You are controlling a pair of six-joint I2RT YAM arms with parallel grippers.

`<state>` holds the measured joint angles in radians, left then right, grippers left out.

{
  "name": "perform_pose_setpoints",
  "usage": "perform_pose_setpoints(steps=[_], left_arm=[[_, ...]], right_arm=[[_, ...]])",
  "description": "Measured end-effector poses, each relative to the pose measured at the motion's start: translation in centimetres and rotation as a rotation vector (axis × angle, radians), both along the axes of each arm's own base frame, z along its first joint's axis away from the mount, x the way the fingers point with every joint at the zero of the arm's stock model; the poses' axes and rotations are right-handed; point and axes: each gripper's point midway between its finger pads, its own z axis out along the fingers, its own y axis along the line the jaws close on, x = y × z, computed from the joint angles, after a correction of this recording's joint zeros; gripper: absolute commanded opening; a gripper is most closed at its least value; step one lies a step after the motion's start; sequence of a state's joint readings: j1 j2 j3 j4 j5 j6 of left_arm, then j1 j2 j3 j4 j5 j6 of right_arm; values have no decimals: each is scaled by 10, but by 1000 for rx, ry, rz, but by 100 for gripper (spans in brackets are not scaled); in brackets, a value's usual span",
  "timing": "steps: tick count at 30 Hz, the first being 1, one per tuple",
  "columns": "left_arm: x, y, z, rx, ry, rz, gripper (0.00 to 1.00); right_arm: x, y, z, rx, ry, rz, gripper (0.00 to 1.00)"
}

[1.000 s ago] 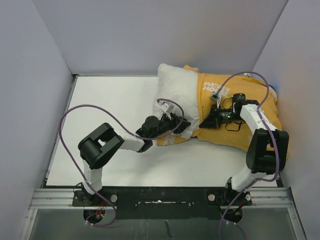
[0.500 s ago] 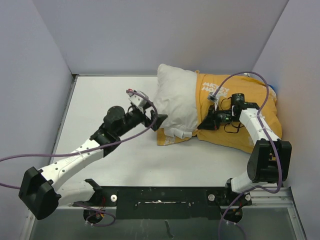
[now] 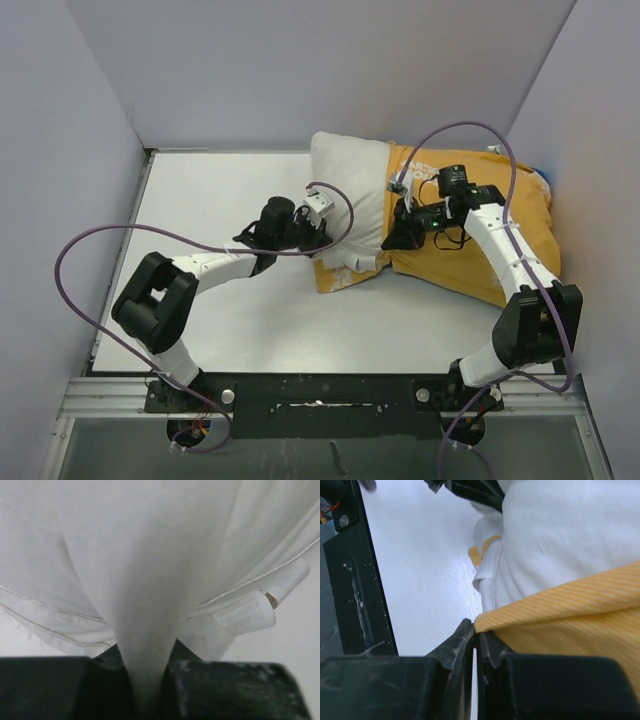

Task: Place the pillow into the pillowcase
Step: Stuff the pillow into the pillowcase.

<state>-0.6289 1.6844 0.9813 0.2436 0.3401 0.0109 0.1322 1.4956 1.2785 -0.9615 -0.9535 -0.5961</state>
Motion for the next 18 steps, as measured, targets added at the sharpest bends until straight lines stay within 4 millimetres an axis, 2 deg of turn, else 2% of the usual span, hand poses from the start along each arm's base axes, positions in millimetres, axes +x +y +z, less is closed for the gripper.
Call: perform_pose_setpoints(steps=[3,5,7,8,10,12,15,18], left_arm=[[0,-3,5,-47,-13,-11,0],[-11,-3,10,-63,-43,-7,0],[-39,-10,19,-57,-86,-15,0],[-61,-21,28,-62,-114,-41,0],[-104,-40,46,-90,-157,-108,0],[-143,-48,52,-121,-165,-170,0],[-170,-46,38,-132,-119,-210,0],[-178,-44,20,-141,-56,-204,0]], right_arm=[[14,14,21,-23,-55,30,0],[24,27,36,-31,-91,48,0],[30,44,52,-35,-111,76,0],[29,55,57,-35,-113,99,0],[17,74,59,-42,-92,153,0],[-10,91,53,-59,-46,226,0],[-45,102,40,-63,-6,318,0],[-60,90,21,-39,3,335,0]])
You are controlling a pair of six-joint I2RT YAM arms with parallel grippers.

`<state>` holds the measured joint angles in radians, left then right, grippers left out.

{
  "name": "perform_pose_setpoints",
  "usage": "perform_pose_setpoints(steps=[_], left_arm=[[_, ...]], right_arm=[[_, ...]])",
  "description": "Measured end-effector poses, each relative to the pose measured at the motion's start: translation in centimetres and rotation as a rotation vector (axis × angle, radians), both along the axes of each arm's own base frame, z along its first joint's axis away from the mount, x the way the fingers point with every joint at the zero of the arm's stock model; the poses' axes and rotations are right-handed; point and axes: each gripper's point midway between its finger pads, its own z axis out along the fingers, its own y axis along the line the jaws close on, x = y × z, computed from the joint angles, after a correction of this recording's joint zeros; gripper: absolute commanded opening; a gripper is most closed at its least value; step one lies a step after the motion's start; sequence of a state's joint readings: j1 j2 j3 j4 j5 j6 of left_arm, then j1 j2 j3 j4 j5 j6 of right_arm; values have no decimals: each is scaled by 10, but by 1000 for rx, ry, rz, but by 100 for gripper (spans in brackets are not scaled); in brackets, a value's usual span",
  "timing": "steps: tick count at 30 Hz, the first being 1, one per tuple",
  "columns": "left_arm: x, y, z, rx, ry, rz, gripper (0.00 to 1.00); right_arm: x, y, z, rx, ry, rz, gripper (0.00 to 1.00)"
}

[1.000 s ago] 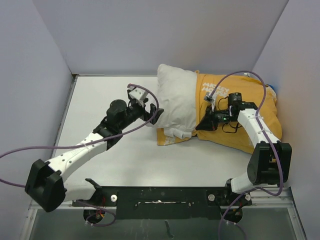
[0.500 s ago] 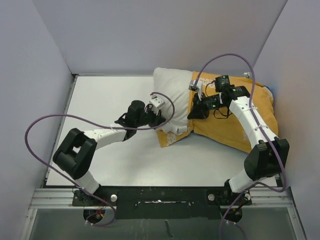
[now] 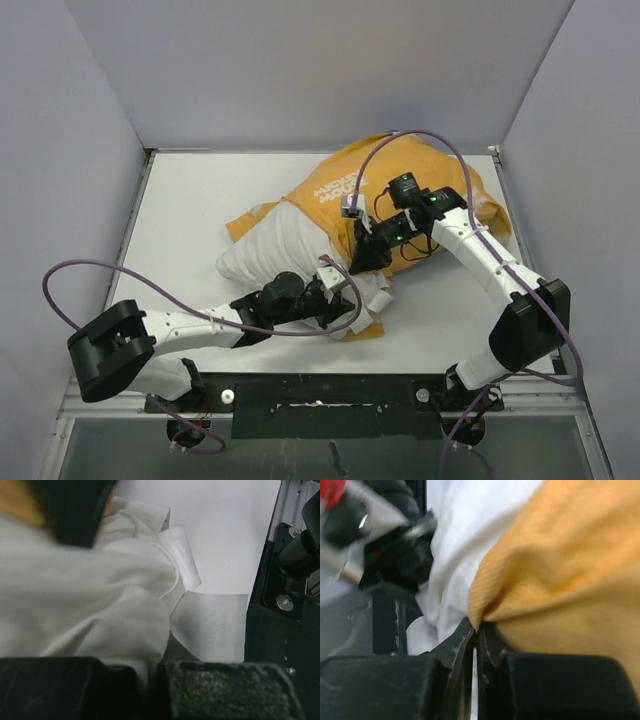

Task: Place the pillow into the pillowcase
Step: Stuff the pillow into the pillowcase.

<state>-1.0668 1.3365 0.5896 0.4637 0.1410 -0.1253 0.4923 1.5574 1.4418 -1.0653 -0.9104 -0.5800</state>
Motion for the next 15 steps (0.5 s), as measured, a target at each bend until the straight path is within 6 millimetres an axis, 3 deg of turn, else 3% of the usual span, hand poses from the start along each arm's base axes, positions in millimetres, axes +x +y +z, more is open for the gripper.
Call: perform_pose_setpoints(steps=[5,10,13,15], left_arm=[[19,-3,-21,-69,120,69,0],[23,-13,-38,-71,195,91,2],[22,-17,-40,-69,205,88,18],[20,-18,-40,-68,203,83,38]], right_arm=[[-7,-39,-20,44,-109,-14,0],[-28,-58,-42,20,-296,87,0],[-32,-65,-60,-19,-323,97,0],[-31,-69,-67,-44,-318,75,0]])
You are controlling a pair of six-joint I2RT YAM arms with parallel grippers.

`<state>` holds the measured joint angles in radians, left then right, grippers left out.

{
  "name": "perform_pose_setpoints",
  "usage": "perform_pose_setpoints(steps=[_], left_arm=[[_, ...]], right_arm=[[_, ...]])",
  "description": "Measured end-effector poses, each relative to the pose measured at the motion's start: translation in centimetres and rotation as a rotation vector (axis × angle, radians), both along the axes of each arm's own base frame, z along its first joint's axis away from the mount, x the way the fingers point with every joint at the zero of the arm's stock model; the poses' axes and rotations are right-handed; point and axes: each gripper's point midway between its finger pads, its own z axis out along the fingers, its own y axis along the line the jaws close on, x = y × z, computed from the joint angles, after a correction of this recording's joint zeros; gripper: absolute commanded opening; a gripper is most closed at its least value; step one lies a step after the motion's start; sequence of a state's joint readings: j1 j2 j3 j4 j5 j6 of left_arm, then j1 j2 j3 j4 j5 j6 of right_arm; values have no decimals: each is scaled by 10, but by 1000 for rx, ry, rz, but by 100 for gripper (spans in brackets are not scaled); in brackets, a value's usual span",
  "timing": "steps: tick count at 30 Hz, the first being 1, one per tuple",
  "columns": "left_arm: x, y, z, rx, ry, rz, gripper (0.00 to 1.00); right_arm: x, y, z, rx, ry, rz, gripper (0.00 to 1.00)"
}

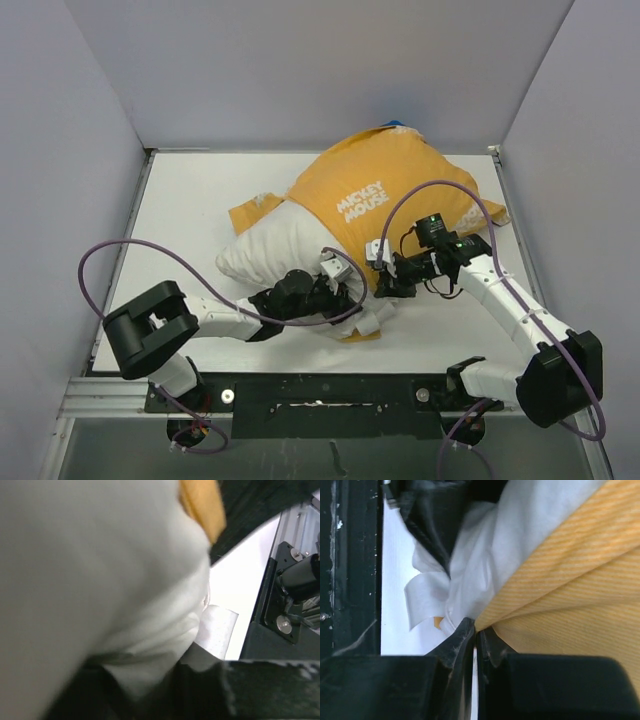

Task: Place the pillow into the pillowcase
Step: Stuff the pillow into the pillowcase.

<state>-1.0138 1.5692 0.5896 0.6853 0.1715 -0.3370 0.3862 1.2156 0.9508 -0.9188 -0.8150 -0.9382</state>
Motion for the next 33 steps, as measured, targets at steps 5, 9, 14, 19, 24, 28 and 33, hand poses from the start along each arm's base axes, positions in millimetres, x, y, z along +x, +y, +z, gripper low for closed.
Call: perform_pose_setpoints(steps=[5,9,14,19,24,28,33], left_arm=[[-24,8,18,-24,-49,-57,71],[-38,43,77,-84,-82,-35,81],[-10,115,167,-174,-111,192,91],[56,189,191,-109,-35,540,92],[106,216,129,26,152,689,80],[112,189,75,77,316,575,54],[107,148,67,2,346,429,13]], right_arm=[[19,-16,-2,-23,35,-119,2],[31,-33,6,-1,85,-175,8],[28,-41,38,23,6,-121,8],[26,-42,57,-3,-90,-61,8],[20,-46,56,-70,-99,-21,7],[20,-49,54,-124,-111,-16,0],[29,-51,56,-161,-101,-78,0]])
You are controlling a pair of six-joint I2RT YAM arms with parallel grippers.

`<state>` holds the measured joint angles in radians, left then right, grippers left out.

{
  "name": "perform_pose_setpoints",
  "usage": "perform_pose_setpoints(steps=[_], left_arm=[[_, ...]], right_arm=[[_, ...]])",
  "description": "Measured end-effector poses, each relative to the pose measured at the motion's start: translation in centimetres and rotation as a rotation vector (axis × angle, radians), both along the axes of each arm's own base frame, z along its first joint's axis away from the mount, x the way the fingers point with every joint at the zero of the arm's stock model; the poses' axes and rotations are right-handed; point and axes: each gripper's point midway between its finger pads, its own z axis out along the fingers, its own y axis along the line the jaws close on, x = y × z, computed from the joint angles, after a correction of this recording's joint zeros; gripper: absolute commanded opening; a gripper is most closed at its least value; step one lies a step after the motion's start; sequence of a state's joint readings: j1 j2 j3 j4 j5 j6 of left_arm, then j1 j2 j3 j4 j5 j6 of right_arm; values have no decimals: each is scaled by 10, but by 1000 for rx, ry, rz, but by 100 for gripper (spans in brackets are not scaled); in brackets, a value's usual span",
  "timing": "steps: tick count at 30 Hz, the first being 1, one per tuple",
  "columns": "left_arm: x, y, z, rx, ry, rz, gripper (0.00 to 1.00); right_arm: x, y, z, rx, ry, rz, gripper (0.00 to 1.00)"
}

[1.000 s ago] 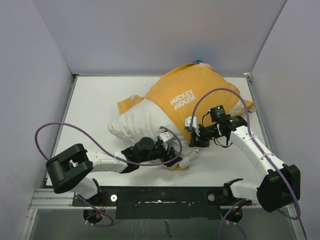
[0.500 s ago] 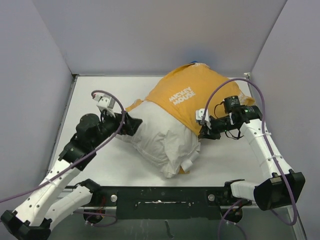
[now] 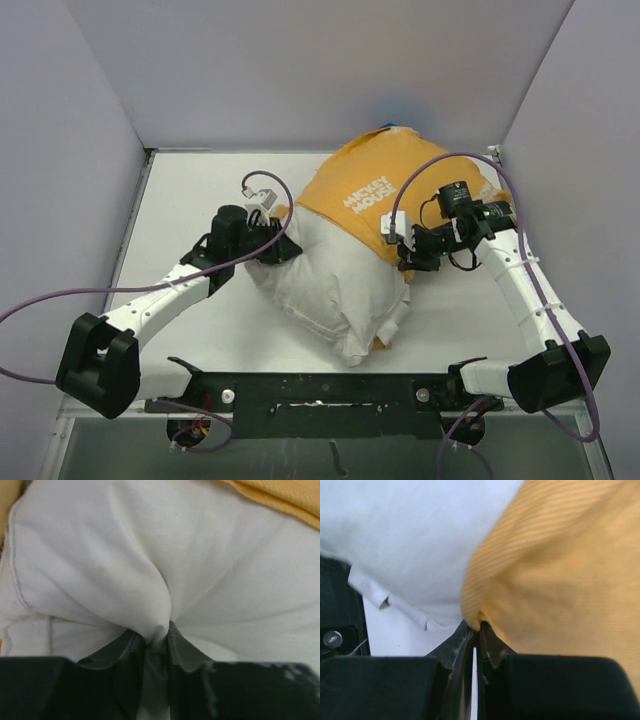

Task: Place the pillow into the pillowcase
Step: Stuff the pillow into the pillowcase.

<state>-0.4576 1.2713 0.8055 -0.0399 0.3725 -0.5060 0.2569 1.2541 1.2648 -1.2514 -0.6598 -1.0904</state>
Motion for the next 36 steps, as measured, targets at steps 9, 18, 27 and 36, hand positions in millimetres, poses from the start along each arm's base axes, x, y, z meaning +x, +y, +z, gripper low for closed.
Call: perform_pose_setpoints(steps=[9,18,27,36], left_arm=[[-52,-55,-31,-28,-23,-67,13],[-138,-87,-36,2,-108,-197,41],[-163,-69,10,-41,-222,-261,77],[-149,4,49,23,-270,-29,89]], right_arm=[[42,59,36,14,-9,50,0],[30,71,55,112,-53,103,0],[102,-21,32,146,-128,-376,12],[131,-59,47,165,-121,-501,82]])
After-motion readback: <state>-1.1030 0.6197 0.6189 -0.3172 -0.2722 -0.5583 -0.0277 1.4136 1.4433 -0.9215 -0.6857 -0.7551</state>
